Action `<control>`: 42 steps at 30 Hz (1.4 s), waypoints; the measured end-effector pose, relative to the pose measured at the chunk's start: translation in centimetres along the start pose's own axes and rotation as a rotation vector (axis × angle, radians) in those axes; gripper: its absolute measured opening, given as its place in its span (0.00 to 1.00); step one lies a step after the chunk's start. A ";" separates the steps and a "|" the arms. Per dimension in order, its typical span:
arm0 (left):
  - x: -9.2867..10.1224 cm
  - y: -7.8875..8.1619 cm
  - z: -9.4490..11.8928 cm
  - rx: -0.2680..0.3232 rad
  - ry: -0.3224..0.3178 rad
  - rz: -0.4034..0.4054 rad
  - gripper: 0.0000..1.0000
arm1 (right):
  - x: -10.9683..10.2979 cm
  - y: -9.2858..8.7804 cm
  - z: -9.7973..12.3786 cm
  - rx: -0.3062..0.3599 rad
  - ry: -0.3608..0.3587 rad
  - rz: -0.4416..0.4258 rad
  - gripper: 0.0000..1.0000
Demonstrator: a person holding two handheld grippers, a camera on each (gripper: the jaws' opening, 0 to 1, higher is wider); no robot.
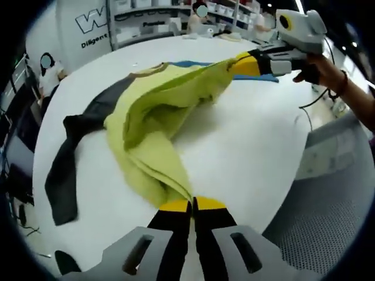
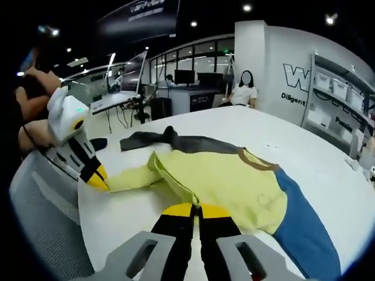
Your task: Fold the garment on the visible template until the final outline fits inside the template.
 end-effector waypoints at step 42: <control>0.2 -2.8 4.5 -0.041 0.005 -0.243 0.00 | -2.2 -7.6 10.3 -0.222 0.020 0.062 0.00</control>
Point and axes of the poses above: the point that each gripper's makers call its tool centre point, and the gripper's own axes: z roughly backward along the fingers, x roughly to its right, y roughly out of its top, the point moved 2 cm from there along z, roughly backward along the fingers, and after that the axes turned 2 degrees about x, right-handed, at the moved point
